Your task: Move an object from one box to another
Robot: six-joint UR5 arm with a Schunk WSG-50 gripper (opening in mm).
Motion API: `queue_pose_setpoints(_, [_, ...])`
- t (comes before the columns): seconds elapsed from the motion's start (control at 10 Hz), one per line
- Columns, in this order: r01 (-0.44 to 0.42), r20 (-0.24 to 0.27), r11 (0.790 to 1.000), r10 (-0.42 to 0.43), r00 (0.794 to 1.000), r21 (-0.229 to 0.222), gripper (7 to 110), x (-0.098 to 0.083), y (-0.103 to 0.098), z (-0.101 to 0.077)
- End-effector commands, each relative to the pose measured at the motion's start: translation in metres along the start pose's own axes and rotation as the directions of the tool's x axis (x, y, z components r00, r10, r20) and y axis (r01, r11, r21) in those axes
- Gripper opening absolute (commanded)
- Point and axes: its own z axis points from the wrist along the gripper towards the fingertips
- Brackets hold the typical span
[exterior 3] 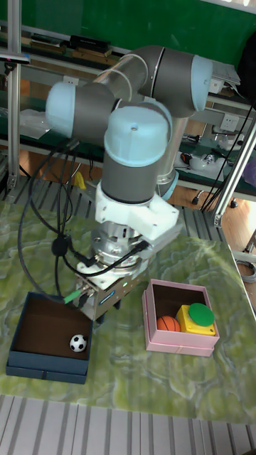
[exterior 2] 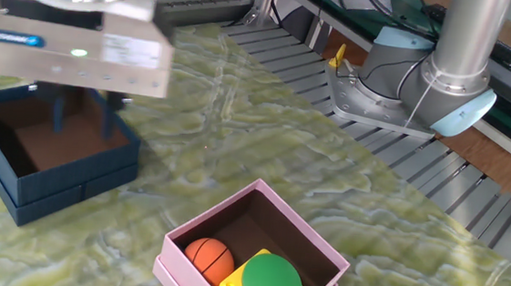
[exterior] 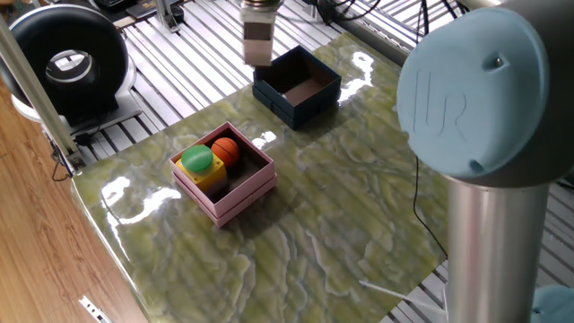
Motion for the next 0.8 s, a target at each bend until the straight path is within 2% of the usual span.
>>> queue_pose_setpoints(0.0, [0.186,0.031,0.978,-0.190,0.981,0.089,22,0.015,-0.032,0.021])
queue_pose_setpoints(0.2, [0.271,0.009,0.953,-0.275,0.961,0.134,22,0.022,-0.042,0.021])
queue_pose_setpoints(0.3, [0.307,0.014,0.942,-0.311,0.950,0.135,22,0.022,-0.039,0.024])
queue_pose_setpoints(0.5, [0.342,0.015,0.928,-0.347,0.938,0.146,22,0.038,-0.032,0.032])
queue_pose_setpoints(0.7, [0.400,0.030,0.905,-0.408,0.912,0.141,22,0.043,-0.022,0.036])
